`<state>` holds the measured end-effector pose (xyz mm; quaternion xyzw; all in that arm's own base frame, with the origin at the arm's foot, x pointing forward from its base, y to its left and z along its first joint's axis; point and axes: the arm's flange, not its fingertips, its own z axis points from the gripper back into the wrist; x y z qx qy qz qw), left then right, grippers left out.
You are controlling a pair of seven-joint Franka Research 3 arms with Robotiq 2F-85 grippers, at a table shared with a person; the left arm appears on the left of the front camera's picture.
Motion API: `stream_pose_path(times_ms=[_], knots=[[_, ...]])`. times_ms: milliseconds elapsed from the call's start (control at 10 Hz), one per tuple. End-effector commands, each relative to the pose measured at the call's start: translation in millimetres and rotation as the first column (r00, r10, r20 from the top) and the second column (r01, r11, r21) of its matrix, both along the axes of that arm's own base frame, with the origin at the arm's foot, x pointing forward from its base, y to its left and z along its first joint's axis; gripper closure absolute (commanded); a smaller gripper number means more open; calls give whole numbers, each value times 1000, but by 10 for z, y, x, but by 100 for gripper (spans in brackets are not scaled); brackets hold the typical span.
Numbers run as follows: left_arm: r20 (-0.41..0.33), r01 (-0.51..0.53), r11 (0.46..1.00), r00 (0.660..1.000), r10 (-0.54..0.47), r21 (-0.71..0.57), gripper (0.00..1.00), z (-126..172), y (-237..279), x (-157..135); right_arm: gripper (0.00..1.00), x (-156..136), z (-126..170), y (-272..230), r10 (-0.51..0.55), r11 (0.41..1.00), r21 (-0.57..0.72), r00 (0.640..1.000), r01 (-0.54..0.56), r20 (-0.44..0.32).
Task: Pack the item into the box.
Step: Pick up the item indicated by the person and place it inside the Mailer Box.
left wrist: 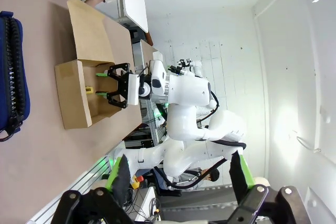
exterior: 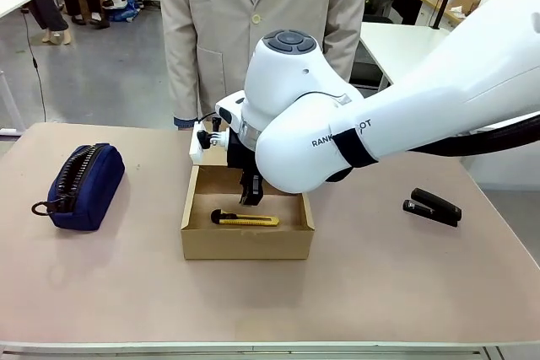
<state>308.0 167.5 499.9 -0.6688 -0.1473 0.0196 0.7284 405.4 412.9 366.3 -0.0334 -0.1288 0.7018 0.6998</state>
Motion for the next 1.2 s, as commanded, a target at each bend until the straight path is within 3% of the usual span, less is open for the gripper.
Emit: stream_pose_path(times_ms=[0,500,600,700,800,900,1000,1100], knots=[[22,13,1000,1000,-12,-2,0,3,2,-19,0,-56,62,-78,37,999,17,999,-38,36],[22,13,1000,1000,-12,-2,0,3,2,-19,0,-81,125,-171,33,998,50,997,-36,66],[22,13,1000,1000,-12,-2,0,3,2,-19,0,-72,169,-229,-37,998,57,999,35,39],[22,13,1000,1000,-12,-2,0,3,2,-19,0,-68,290,-395,-176,982,61,984,177,-21],[22,13,1000,1000,-12,-2,0,3,2,-19,0,-121,577,-696,-401,886,156,890,437,-217],[22,13,1000,1000,-12,-2,0,3,2,-19,0,-226,821,-1062,-498,748,200,734,633,-461],[22,13,1000,1000,-12,-2,0,3,2,-19,0,-387,957,-1490,-465,671,241,651,701,-600],[22,13,1000,1000,-12,-2,0,3,2,-19,0,-557,982,-1903,-380,624,293,609,725,-696]])
